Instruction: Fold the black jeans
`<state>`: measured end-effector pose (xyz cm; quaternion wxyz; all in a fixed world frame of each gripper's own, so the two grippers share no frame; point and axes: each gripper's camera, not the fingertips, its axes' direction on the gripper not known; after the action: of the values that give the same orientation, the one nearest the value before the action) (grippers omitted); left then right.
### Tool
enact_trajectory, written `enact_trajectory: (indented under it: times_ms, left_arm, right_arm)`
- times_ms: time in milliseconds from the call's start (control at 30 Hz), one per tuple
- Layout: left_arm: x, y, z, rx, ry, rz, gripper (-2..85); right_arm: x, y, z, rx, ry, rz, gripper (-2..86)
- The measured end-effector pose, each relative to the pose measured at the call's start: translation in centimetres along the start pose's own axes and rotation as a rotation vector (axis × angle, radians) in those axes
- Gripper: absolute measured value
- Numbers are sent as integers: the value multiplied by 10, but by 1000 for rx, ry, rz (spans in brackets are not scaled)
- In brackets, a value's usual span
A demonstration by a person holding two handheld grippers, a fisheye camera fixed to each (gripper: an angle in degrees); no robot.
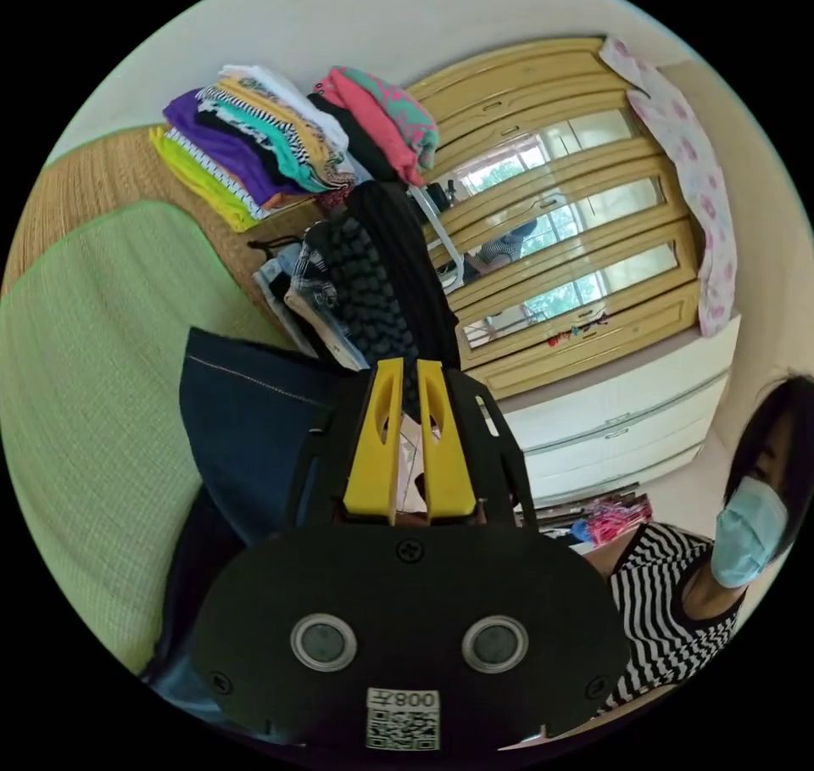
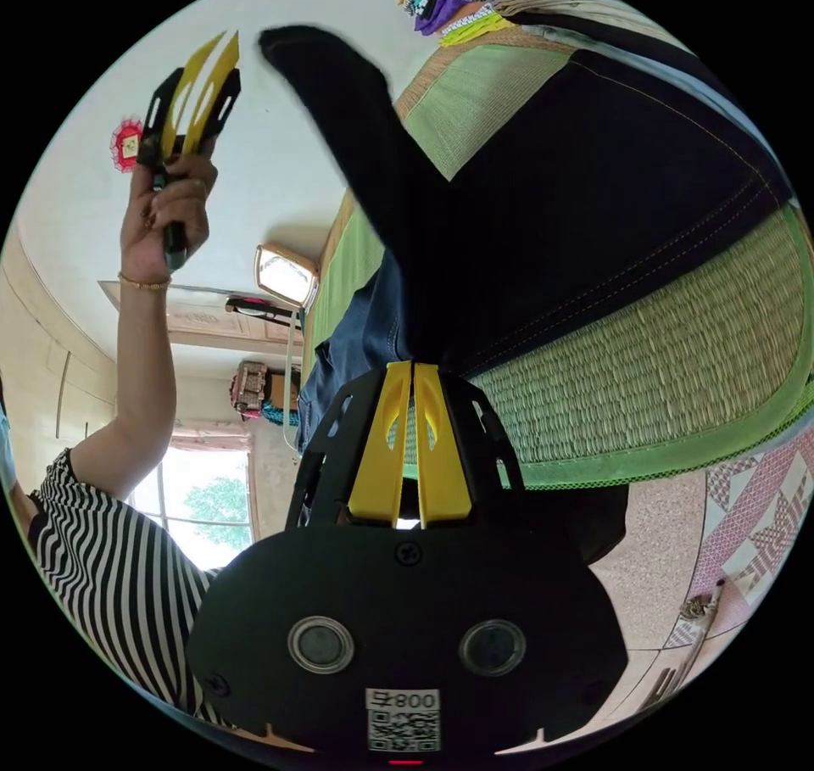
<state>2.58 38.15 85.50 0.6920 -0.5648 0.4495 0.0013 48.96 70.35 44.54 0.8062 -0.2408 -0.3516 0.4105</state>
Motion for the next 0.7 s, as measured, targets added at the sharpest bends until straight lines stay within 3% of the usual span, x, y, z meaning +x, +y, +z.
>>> enact_trajectory:
  times_ms: [100, 267, 533, 700]
  left_arm:
    - [-11, 16, 0, -44, -120, 22, 46]
    - [-69, 74, 18, -343, -490, -105, 49]
    - [-83, 87, 78, -613, -643, -31, 29]
    - [-77, 73, 77, -555, -640, 0, 7]
  right_arm:
    - [4, -2, -4, -8, -9, 0, 1]
    - [14, -2, -11, -8, -51, 9, 1]
    - [22, -1, -19, -14, -77, 21, 2]
    - [23, 3, -25, -7, -92, 13, 1]
